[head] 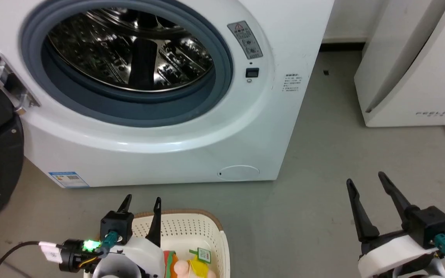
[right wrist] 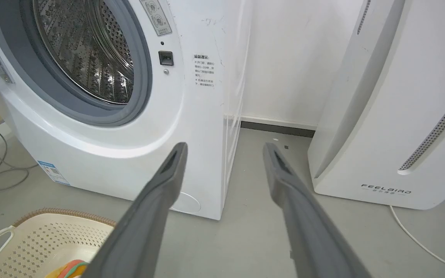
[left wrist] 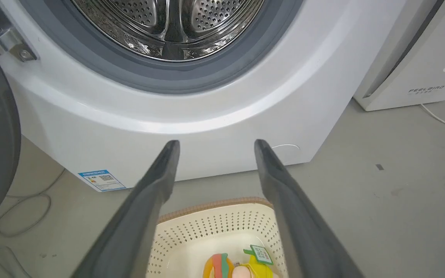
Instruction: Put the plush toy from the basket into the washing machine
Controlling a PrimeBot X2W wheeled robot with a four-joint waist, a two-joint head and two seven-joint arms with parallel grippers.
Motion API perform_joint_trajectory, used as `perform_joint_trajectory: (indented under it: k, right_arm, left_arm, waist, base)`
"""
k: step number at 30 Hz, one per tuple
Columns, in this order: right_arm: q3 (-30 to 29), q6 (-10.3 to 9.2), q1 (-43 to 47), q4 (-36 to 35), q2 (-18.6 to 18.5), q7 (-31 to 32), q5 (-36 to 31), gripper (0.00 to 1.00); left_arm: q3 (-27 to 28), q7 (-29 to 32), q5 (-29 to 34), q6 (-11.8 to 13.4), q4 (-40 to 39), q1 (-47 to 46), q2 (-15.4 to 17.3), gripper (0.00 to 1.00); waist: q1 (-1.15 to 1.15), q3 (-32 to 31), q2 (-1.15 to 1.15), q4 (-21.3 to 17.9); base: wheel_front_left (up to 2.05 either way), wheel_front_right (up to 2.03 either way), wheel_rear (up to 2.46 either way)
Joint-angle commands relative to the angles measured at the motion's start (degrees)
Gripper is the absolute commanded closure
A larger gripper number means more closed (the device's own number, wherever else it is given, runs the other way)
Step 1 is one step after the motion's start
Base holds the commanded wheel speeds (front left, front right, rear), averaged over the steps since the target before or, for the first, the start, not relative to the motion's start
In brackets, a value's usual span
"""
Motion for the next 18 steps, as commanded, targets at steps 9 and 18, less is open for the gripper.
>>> perform_joint_trajectory:
  k: [9, 18]
  right_arm:
    - [-0.49, -0.02, -1.6, -0.85, 0.0, -1.47, 0.22, 0.0]
    - [-1.01, -0.02, -2.46, -1.46, 0.0, -2.54, 0.89, 0.0]
  left_arm:
    - [-1.51, -1.39, -0.49, -1.18, 8.51, -5.18, 1.25, 0.0]
    - [-3.14, -1.34, -1.01, -2.42, 16.72, -9.95, 2.35, 0.0]
  waist:
    - [0.0, 4.69, 0.0, -1.34]
    - [0.0, 9.24, 0.0, -2.63]
  base:
    - [0.0, 0.0, 0.0]
    - [0.0, 0.0, 0.0]
